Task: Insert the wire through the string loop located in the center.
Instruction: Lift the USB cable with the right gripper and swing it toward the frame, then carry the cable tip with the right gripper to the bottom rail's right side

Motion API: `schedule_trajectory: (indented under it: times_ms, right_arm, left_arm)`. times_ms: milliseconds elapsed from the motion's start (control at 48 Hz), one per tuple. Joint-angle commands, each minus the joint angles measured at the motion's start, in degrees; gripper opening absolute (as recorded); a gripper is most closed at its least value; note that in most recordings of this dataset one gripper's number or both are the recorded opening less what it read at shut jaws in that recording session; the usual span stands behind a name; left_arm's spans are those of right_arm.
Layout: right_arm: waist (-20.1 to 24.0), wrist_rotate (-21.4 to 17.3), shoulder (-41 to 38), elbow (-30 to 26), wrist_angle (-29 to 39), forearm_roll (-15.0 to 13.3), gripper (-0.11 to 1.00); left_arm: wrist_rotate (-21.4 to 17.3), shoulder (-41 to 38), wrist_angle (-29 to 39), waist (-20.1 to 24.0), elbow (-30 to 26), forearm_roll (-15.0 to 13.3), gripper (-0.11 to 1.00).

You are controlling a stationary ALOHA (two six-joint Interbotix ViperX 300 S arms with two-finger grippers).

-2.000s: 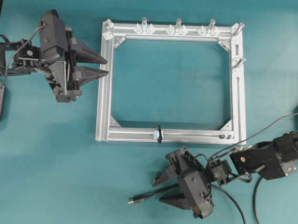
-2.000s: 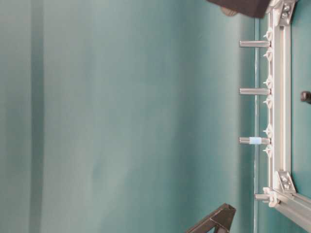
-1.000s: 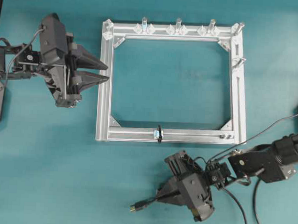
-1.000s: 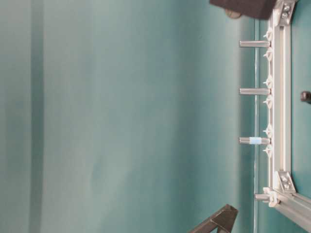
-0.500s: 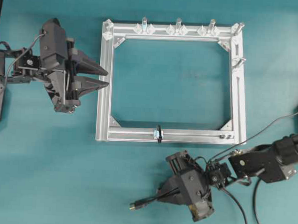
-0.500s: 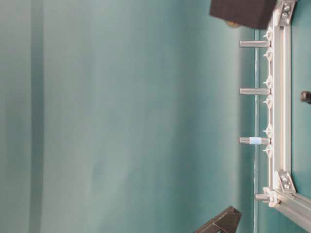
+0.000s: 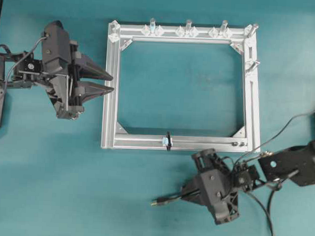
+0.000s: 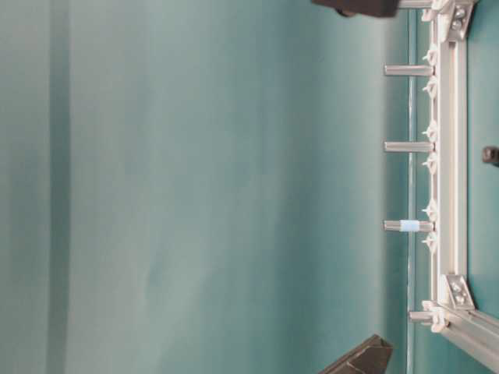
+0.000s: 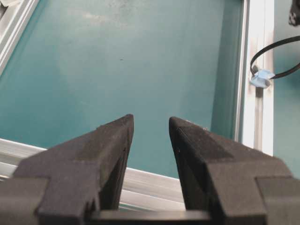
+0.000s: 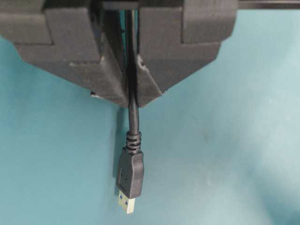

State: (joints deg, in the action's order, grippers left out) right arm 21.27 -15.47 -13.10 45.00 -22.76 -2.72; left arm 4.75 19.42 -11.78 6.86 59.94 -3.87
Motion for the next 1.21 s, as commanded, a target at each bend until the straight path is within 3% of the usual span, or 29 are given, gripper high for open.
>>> schedule_trajectory:
  times_ms: [0,750,1187]
  right_arm:
    - [0.3,0.0,3.3,0.2,1.3,0.5,0.07]
    - [0.2,0.0,14.7,3.7,13.7,0.5,0.07]
    - [-4.7,0.0,21.4,8.2,15.6,1.0,0.07]
  left_arm:
    - [-0.1,0.4,-0.3,-0.2,-0.5,0.2,0.39]
    - [-0.1,0.4,-0.3,-2.0,-0.4,0.3,0.39]
    - [-0.1,0.7,-0.3,-2.6,-0.4,0.3,0.39]
